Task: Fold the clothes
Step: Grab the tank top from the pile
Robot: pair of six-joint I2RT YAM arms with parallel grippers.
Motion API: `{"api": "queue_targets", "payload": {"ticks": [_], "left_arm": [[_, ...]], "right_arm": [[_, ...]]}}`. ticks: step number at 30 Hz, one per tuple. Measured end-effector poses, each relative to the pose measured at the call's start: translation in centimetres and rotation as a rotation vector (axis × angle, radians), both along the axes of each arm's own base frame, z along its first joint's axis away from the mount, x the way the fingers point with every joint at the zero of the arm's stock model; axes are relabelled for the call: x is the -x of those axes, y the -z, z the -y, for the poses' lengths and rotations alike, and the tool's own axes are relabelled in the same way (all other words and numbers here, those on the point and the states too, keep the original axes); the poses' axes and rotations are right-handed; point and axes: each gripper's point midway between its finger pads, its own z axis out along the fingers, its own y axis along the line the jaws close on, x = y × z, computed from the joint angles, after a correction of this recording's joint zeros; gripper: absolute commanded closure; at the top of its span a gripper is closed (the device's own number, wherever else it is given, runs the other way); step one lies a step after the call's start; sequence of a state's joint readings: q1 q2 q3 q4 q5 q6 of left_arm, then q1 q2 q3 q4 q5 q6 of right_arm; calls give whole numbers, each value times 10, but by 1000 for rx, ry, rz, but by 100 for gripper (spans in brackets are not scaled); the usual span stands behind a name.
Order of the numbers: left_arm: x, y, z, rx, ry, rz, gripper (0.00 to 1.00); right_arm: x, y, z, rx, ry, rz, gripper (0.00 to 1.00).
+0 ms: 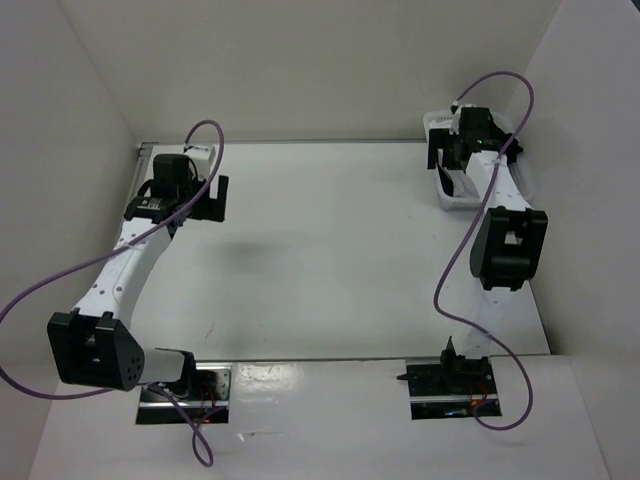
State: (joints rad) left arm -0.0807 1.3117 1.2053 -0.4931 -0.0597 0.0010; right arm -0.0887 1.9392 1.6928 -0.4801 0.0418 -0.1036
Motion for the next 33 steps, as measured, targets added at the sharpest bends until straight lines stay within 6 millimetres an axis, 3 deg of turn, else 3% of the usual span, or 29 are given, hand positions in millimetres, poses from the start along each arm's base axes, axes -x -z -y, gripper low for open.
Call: {"api": "queue_targets", "payload": {"ticks": [5, 7, 11, 15, 19, 22, 24, 26, 28, 33], "left_arm": [[8, 36, 15, 47, 90, -100, 12], [9, 36, 21, 67, 120, -100, 12], [9, 30, 25, 80, 140, -74, 12], [9, 22, 25, 79, 147, -43, 12], [8, 17, 25, 68, 156, -18, 12], [9, 18, 24, 67, 156, -19, 12], [10, 20, 24, 67, 156, -22, 11], [11, 21, 24, 67, 156, -25, 11], [12, 22, 24, 67, 156, -26, 11], [12, 20, 24, 67, 156, -20, 11]], "right_arm": [[-49, -3, 25, 11, 40, 56, 0], [-61, 4, 39, 16, 66, 57, 0], [-66, 31, 58, 20, 102, 14, 0], [-65, 52, 65, 12, 116, -26, 17], [-65, 54, 62, 9, 111, -30, 60], [-65, 51, 61, 7, 115, -27, 62], [-63, 45, 61, 7, 116, -24, 62], [-60, 32, 60, 11, 113, -15, 72], [-57, 13, 60, 16, 111, 12, 78], [-49, -46, 59, 34, 108, 111, 80]]}}
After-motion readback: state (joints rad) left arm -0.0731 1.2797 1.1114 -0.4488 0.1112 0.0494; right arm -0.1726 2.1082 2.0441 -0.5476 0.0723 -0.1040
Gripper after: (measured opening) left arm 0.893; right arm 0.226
